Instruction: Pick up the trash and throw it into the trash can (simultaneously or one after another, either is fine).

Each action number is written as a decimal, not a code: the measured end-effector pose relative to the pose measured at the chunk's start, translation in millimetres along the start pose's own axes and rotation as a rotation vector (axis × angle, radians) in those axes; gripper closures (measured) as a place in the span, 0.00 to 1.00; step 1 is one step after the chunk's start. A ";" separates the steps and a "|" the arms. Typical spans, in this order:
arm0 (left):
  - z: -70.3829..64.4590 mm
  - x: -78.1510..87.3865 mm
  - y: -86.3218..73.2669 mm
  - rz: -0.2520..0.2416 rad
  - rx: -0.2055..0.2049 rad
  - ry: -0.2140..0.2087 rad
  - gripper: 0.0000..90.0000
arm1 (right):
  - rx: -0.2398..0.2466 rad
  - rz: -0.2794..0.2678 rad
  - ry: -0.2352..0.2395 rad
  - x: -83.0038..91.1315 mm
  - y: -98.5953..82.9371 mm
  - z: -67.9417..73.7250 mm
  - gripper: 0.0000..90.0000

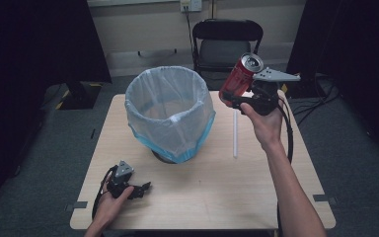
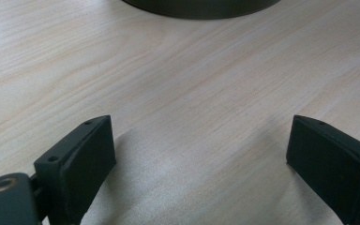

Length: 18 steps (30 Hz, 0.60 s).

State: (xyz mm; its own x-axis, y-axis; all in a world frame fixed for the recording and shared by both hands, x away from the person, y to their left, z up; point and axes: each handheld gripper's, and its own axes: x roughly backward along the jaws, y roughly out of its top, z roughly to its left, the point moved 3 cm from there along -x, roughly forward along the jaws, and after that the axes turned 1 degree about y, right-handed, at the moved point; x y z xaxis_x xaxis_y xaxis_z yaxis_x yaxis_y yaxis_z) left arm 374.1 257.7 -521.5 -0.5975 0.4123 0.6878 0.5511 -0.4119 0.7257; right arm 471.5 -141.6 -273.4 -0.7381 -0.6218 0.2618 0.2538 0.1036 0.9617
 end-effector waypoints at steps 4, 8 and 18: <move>0.0 0.0 0.0 0.000 0.000 0.000 0.09 | 0.006 -0.012 -0.005 1.2 4.8 0.6 0.38; 0.0 0.0 0.0 0.001 0.000 -0.001 0.09 | -0.002 -0.031 0.010 1.1 9.5 -0.6 0.38; 0.2 0.1 0.0 0.002 0.000 -0.004 0.09 | -0.009 -0.072 0.059 -2.9 24.8 4.6 0.38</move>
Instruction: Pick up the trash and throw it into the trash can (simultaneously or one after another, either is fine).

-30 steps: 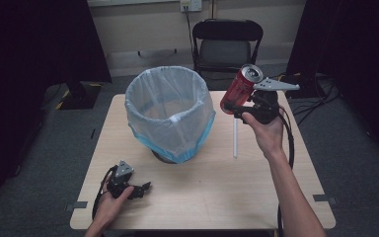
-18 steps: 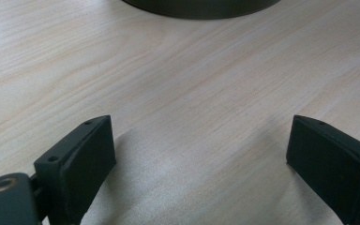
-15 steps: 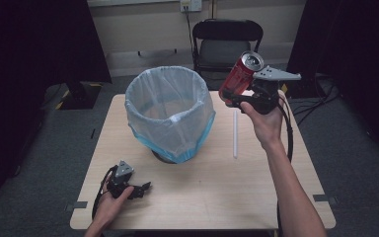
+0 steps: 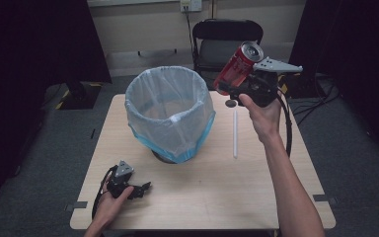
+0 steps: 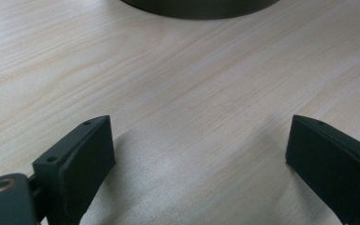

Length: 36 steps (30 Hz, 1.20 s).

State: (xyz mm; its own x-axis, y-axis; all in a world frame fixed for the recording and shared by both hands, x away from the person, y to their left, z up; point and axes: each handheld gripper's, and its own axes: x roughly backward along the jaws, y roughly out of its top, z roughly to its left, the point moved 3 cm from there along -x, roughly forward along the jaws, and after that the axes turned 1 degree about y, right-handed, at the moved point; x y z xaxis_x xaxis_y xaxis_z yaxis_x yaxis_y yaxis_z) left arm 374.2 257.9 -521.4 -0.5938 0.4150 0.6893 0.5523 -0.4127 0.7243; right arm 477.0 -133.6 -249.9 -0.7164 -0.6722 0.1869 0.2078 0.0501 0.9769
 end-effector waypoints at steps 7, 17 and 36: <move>0.0 -0.1 0.0 -0.001 0.001 0.000 0.09 | -0.003 -0.028 0.057 -12.9 16.6 11.5 0.38; 0.0 0.0 0.0 0.000 0.000 0.000 0.09 | 0.018 -0.047 0.142 -34.9 31.9 35.1 0.38; 0.0 0.0 0.0 0.000 0.000 0.000 0.09 | 0.044 0.073 0.259 -82.8 14.8 69.7 0.37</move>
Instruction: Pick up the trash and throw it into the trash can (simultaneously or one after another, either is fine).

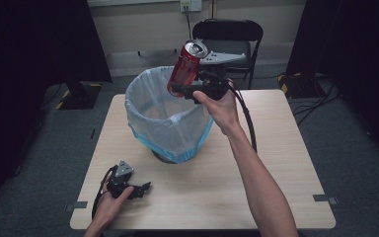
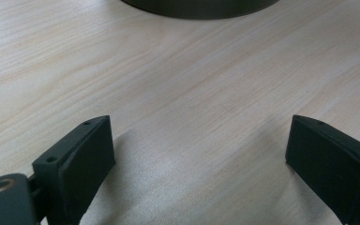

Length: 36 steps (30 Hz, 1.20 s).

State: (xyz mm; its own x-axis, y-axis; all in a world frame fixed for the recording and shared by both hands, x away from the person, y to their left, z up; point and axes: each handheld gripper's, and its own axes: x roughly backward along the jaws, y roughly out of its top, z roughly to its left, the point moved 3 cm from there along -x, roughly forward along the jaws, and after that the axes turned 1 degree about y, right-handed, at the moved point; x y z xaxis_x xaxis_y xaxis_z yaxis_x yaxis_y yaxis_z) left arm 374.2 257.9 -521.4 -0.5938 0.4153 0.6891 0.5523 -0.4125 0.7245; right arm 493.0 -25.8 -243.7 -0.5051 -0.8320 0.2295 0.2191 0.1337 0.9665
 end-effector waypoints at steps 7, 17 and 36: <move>0.0 0.0 0.0 0.000 0.000 0.000 0.09 | 0.001 0.002 -0.013 -6.9 -2.8 1.1 0.32; -0.1 0.0 -0.1 0.000 0.001 -0.002 0.08 | -0.008 0.008 -0.034 0.2 -3.3 -5.3 0.35; 0.1 0.0 0.0 0.001 -0.002 -0.002 0.08 | -0.022 0.002 -0.157 51.8 -14.8 -35.4 0.33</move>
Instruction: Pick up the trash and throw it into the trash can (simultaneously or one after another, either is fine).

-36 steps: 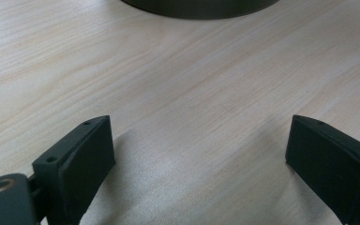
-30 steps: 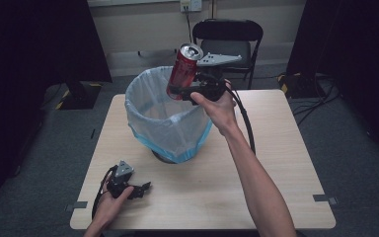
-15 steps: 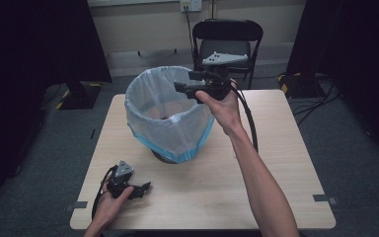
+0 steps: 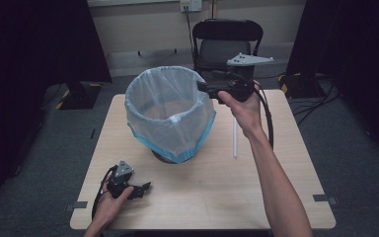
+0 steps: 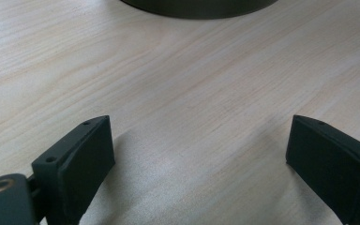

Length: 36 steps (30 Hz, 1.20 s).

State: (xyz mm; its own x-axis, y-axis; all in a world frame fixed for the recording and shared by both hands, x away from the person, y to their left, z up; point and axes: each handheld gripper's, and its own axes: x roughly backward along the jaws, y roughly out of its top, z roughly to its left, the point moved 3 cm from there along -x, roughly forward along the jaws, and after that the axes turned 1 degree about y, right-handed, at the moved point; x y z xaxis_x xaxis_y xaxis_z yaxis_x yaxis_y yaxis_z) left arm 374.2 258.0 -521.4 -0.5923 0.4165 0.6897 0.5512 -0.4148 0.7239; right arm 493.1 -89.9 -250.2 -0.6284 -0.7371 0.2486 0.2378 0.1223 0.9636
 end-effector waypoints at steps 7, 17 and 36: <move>0.0 -0.1 0.0 -0.002 0.001 -0.002 0.08 | -0.018 0.009 -0.053 21.8 -10.7 -18.2 0.32; -0.2 -0.1 -0.1 -0.003 0.003 -0.002 0.08 | -0.047 0.034 -0.108 36.8 -34.6 -36.0 0.31; -0.1 0.0 0.0 0.000 0.000 0.001 0.08 | -0.130 0.160 -0.229 46.8 -112.9 -57.1 0.28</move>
State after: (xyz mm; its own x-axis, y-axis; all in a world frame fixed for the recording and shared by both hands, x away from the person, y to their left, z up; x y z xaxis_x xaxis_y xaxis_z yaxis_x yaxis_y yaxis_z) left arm 374.2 258.0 -521.4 -0.5927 0.4158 0.6897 0.5512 -0.4149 0.7239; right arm 479.2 -176.1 -353.0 -0.7227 -0.5442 0.4260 0.4303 0.1280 0.8936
